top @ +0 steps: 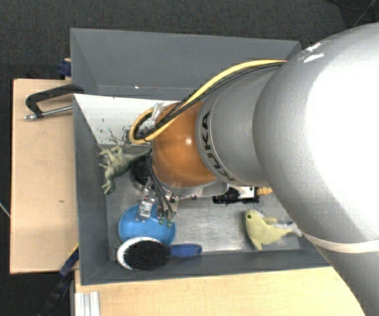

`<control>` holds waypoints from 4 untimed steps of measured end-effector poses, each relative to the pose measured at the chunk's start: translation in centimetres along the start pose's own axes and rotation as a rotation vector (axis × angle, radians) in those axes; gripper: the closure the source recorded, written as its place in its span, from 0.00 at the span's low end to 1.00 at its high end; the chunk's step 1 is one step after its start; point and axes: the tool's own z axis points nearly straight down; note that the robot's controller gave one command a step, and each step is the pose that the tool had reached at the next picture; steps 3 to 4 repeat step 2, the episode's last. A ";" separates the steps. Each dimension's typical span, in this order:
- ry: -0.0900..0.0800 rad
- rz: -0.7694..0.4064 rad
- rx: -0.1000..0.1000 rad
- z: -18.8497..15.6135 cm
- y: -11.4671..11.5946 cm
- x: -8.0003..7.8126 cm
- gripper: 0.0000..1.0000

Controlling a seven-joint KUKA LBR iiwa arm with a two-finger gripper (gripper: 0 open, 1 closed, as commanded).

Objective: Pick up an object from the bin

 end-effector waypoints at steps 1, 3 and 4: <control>0.007 0.000 0.002 -2.7 0.3 -0.5 1.00; 0.010 -0.001 0.005 -11.4 0.7 -0.9 1.00; 0.010 -0.001 0.005 -11.4 0.7 -0.9 1.00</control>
Offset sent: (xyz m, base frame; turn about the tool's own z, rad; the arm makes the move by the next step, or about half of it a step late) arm -0.0002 0.0001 0.0224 -0.0002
